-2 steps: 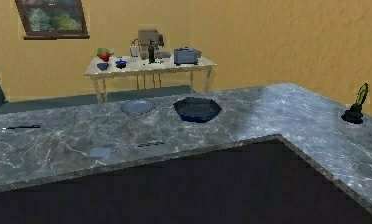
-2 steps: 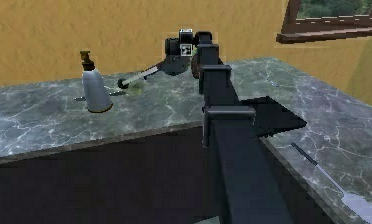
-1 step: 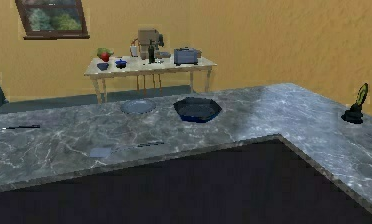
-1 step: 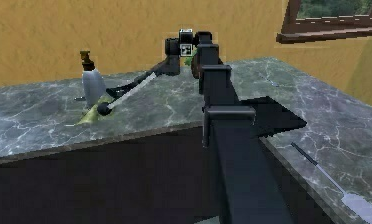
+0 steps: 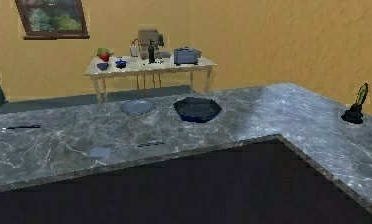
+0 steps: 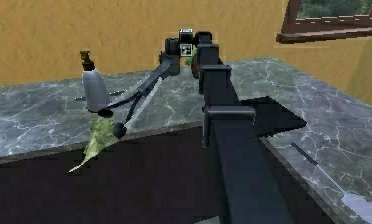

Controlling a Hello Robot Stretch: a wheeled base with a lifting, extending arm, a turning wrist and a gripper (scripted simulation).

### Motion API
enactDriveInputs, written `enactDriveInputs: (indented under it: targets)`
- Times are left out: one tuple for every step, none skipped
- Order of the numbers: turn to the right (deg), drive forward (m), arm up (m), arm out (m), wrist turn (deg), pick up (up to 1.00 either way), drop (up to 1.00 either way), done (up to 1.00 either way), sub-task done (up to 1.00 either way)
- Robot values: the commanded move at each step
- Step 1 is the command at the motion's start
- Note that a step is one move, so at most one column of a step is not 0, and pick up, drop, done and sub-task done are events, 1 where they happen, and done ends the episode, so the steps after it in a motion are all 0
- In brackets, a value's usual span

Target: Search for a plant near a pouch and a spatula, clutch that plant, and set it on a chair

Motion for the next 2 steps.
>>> enactDriveInputs:
  targets:
    - [0.0,0.0,0.0,-0.44,0.0,0.0,0.0,0.0,0.0]
    - [-45.0,0.0,0.0,0.0,0.0,0.0,0.0,0.0,0.0]
